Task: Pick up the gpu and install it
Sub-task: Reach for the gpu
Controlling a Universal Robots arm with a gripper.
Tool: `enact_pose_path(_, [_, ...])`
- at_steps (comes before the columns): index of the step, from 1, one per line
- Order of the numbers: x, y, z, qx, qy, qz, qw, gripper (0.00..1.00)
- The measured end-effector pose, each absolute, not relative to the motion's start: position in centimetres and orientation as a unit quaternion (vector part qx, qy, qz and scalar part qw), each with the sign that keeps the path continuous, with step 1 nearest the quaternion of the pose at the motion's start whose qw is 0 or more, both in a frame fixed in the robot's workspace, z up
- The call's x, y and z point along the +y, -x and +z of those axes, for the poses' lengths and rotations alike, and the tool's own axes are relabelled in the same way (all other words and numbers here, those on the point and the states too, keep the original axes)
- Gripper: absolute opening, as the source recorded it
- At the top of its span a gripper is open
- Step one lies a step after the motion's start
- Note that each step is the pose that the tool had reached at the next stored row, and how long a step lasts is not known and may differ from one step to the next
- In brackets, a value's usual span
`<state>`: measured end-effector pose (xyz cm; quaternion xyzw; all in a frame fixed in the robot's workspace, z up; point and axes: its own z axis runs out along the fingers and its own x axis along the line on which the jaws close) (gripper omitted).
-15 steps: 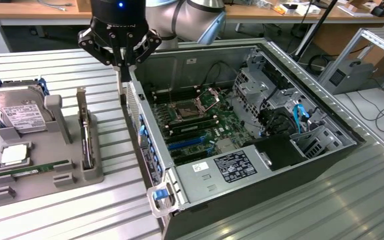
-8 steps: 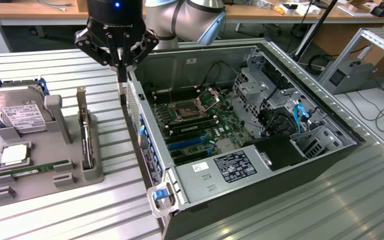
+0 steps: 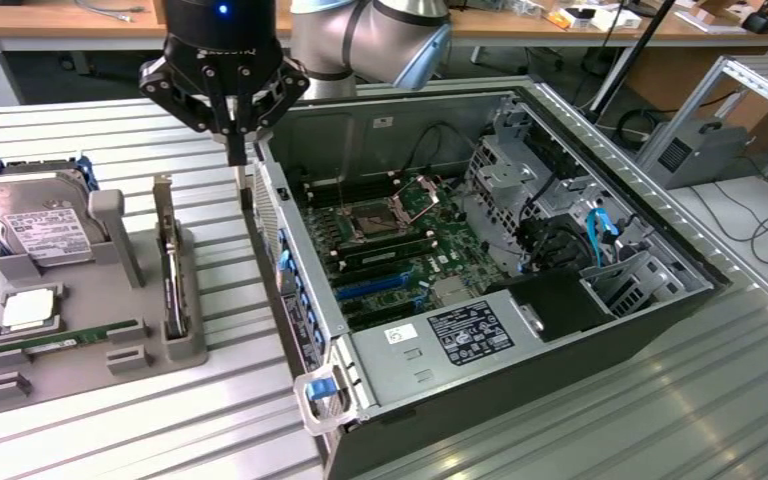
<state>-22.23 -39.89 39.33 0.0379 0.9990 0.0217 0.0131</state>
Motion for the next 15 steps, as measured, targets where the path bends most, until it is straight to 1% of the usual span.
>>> enact_pose_path(15, [-39.9, 22.99, 39.33, 0.999, -0.038, 0.022, 0.013, 0.11])
